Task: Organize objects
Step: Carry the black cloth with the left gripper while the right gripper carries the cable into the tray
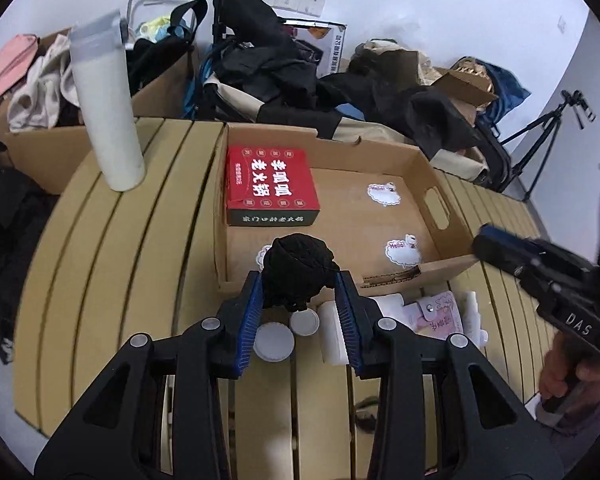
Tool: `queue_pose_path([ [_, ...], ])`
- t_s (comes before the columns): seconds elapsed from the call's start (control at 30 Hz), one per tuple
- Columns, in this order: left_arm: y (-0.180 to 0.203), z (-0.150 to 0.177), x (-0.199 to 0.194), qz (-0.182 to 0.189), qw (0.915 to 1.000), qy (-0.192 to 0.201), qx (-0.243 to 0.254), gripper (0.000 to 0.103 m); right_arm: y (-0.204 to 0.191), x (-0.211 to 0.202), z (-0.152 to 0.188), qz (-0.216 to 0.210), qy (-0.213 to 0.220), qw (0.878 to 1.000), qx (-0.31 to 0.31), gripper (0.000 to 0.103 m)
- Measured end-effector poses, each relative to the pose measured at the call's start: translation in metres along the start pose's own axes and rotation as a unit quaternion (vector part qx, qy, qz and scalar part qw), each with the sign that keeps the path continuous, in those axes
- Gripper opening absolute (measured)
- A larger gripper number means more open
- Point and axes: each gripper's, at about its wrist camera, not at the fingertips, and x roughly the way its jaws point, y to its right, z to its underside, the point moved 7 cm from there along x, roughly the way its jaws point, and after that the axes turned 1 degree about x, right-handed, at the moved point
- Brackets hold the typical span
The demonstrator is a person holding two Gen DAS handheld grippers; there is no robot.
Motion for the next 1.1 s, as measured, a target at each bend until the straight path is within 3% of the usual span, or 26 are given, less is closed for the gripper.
queue_pose_path([
  [0.03, -0.004, 0.007, 0.000, 0.000, 1.0000, 0.001, -0.004, 0.033, -0.003, 0.005, 0.007, -0.022, -0.007, 1.000, -0.005, 0.029],
  [0.07, -0.010, 0.018, 0.000, -0.005, 1.0000, 0.000, -0.008, 0.033, -0.005, 0.011, 0.020, -0.042, -0.020, 0.999, -0.008, 0.036],
  [0.13, -0.023, 0.047, -0.005, -0.020, 0.9995, -0.002, -0.022, 0.033, -0.012, 0.024, 0.057, -0.052, -0.063, 0.997, -0.013, 0.061],
  [0.17, -0.027, 0.060, -0.007, -0.019, 0.9993, -0.007, -0.032, 0.033, -0.017, 0.027, 0.078, -0.055, -0.083, 0.995, -0.023, 0.078],
  [0.2, -0.031, 0.074, -0.008, -0.018, 0.9987, -0.017, -0.045, 0.033, -0.024, 0.028, 0.100, -0.057, -0.094, 0.993, -0.034, 0.082],
  [0.3, -0.041, 0.112, -0.015, -0.029, 0.9960, -0.042, -0.074, 0.033, -0.041, 0.027, 0.146, -0.040, -0.110, 0.992, -0.056, 0.082],
  [0.43, -0.039, 0.134, -0.031, -0.027, 0.9945, -0.045, -0.091, 0.032, -0.057, 0.039, 0.175, 0.001, -0.120, 0.986, -0.114, 0.079],
  [0.5, -0.031, 0.137, -0.045, -0.035, 0.9955, -0.036, -0.081, 0.029, -0.058, 0.047, 0.183, 0.019, -0.116, 0.985, -0.127, 0.044],
  [0.6, -0.018, 0.134, -0.072, -0.034, 0.9967, -0.010, -0.073, 0.028, -0.058, 0.045, 0.184, 0.044, -0.105, 0.984, -0.134, 0.034],
  [0.77, -0.001, 0.140, -0.103, -0.024, 0.9977, 0.011, -0.062, 0.020, -0.058, 0.002, 0.191, 0.059, -0.082, 0.986, -0.132, 0.033],
  [0.87, 0.008, 0.148, -0.104, -0.004, 0.9983, 0.009, -0.058, 0.009, -0.051, -0.023, 0.195, 0.073, -0.071, 0.989, -0.111, 0.033],
  [0.93, 0.014, 0.151, -0.099, 0.000, 0.9988, 0.010, -0.048, 0.009, -0.045, -0.036, 0.196, 0.080, -0.067, 0.990, -0.092, 0.033],
  [1.0, 0.014, 0.155, -0.076, -0.004, 0.9998, 0.012, -0.015, 0.013, -0.038, -0.045, 0.193, 0.089, -0.063, 0.991, -0.075, 0.033],
  [1.07, 0.001, 0.165, -0.045, -0.030, 0.9993, -0.017, -0.013, 0.052, -0.035, -0.048, 0.190, 0.084, -0.060, 0.993, -0.061, 0.033],
  [1.1, -0.004, 0.171, -0.033, -0.048, 0.9981, -0.036, -0.016, 0.051, -0.035, -0.050, 0.189, 0.080, -0.058, 0.994, -0.055, 0.033],
])
